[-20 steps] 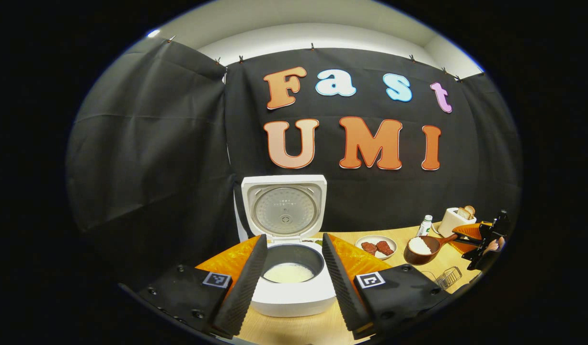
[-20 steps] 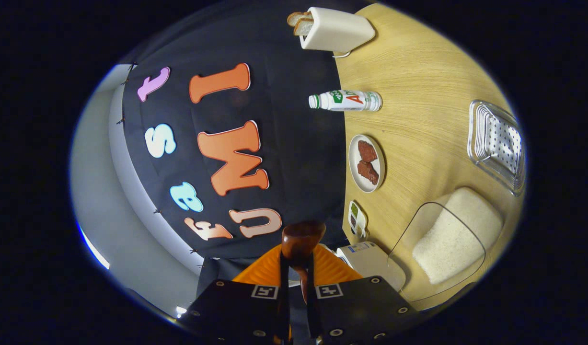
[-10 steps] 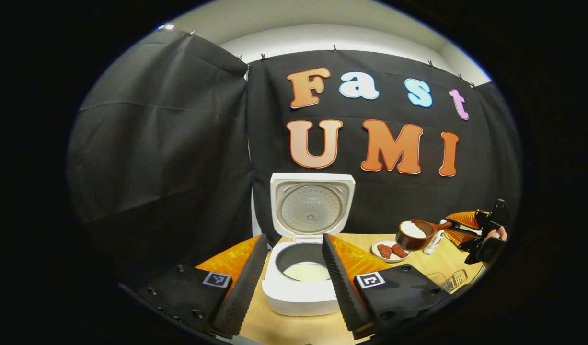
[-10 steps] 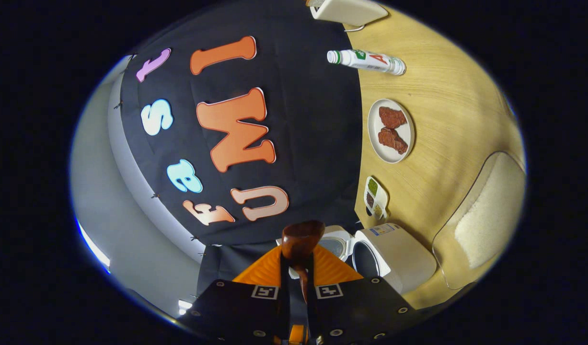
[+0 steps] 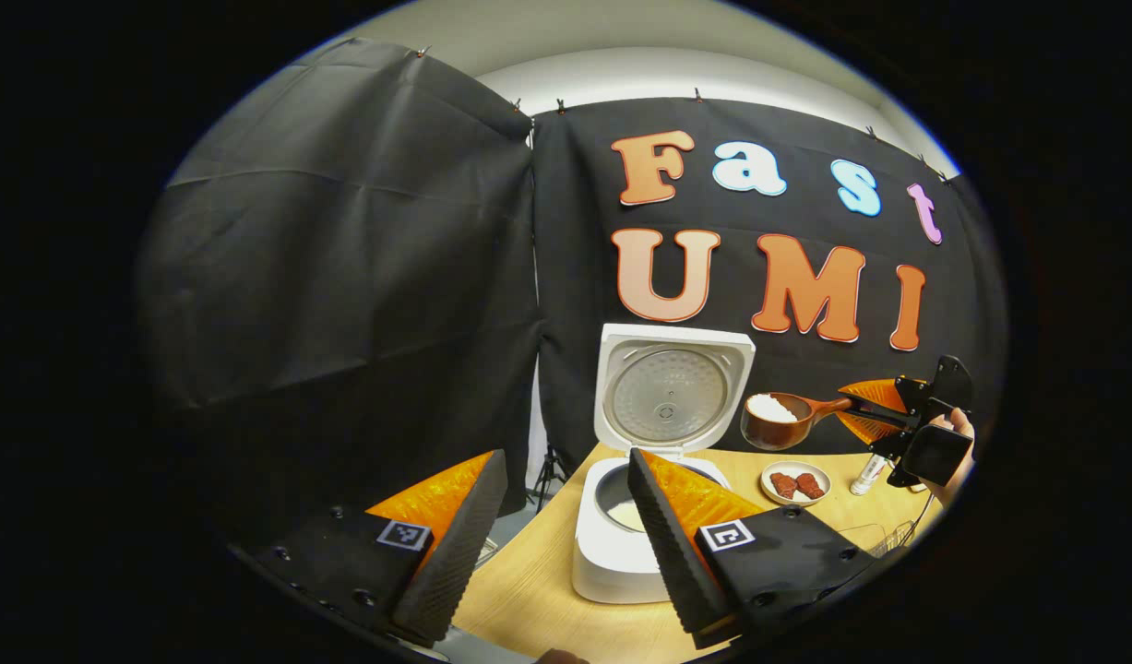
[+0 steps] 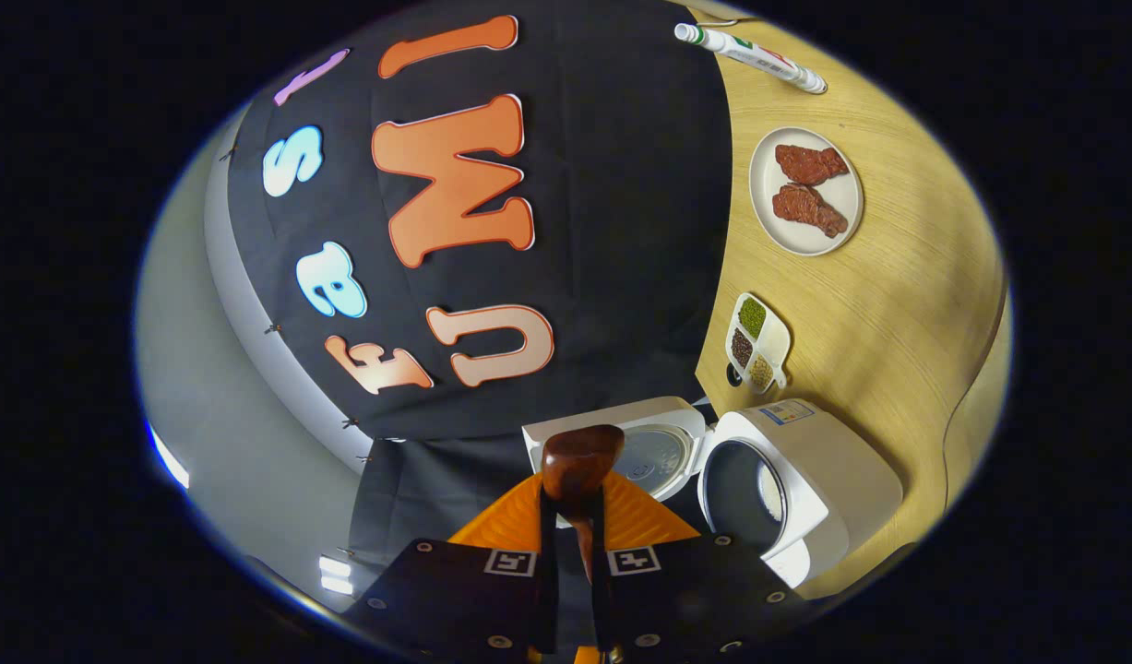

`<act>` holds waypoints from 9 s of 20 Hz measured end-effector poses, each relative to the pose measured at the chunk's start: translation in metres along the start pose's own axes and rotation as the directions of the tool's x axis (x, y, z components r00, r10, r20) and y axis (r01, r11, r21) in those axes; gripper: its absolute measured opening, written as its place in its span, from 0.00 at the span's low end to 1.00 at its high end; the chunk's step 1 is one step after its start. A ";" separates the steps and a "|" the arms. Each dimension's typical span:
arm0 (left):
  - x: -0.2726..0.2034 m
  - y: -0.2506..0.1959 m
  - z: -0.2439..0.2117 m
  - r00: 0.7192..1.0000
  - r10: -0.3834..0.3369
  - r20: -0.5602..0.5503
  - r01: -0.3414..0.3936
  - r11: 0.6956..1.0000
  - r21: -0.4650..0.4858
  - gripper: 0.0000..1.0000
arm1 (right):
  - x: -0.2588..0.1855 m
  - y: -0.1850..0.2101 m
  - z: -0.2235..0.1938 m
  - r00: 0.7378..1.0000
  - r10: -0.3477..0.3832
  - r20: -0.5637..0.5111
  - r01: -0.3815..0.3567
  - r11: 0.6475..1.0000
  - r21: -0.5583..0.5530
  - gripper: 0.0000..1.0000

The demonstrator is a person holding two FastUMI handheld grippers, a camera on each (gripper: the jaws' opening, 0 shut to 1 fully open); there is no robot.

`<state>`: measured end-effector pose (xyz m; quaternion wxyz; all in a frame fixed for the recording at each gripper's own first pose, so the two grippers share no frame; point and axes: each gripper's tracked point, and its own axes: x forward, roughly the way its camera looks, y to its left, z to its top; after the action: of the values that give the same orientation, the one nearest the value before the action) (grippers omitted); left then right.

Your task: Close the left gripper, press the button to open the rice cooker; take a wooden spoon from the chopstick holder with the right hand, scoop a spoonful of rice and pour it into the rice cooker, then put the wooden spoon back into the chopstick holder.

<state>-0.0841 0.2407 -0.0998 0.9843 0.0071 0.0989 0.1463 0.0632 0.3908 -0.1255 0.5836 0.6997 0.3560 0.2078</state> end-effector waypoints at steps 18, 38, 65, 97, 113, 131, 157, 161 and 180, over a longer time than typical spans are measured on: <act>-0.019 0.047 -0.018 0.996 0.089 -0.030 -0.087 0.995 0.045 0.91 | 0.083 -0.042 -0.044 0.960 -0.263 0.094 0.251 0.665 -0.703 0.14; -0.028 0.039 -0.014 0.996 0.094 -0.012 -0.093 0.994 0.050 0.92 | 0.088 0.053 -0.083 0.997 -0.053 0.052 0.061 0.177 -0.982 0.14; -0.030 0.014 -0.008 0.998 0.066 0.004 -0.066 0.996 0.065 0.92 | 0.041 0.088 -0.106 0.996 0.032 -0.077 -0.078 0.039 -0.996 0.14; -0.002 -0.190 0.022 0.979 -0.203 0.032 0.197 0.971 0.137 0.92 | -0.317 -0.067 0.217 0.764 -0.260 0.591 0.642 0.394 -0.658 0.14; 0.021 -0.177 0.051 0.997 -0.063 0.034 0.060 0.995 0.085 0.91 | -0.345 -0.174 0.225 0.736 -0.349 0.580 0.673 0.461 -0.578 0.17; 0.163 -0.147 0.149 0.995 -0.084 0.054 0.085 0.996 -0.010 0.91 | -0.398 -0.142 0.252 0.632 -0.311 0.710 0.745 0.494 -0.448 0.85; 0.256 -0.188 0.065 0.911 -0.217 -0.350 0.253 0.966 0.060 0.93 | -0.472 -0.039 0.195 0.564 -0.200 0.801 0.818 0.268 -0.509 0.91; 0.204 -0.183 0.026 0.887 -0.232 -0.400 0.273 0.961 0.046 0.93 | -0.453 -0.052 0.201 0.606 -0.246 0.756 0.794 0.240 -0.559 0.92; 0.123 -0.156 -0.144 0.827 -0.111 -0.552 0.193 0.977 0.092 1.00 | -0.363 -0.055 0.205 0.761 -0.264 0.593 0.644 0.198 -0.739 0.92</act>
<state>0.0480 0.1245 -0.2711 0.9210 0.0284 0.3844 0.0559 -0.0458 -0.0117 -0.1811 0.9537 0.1315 0.2637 0.0604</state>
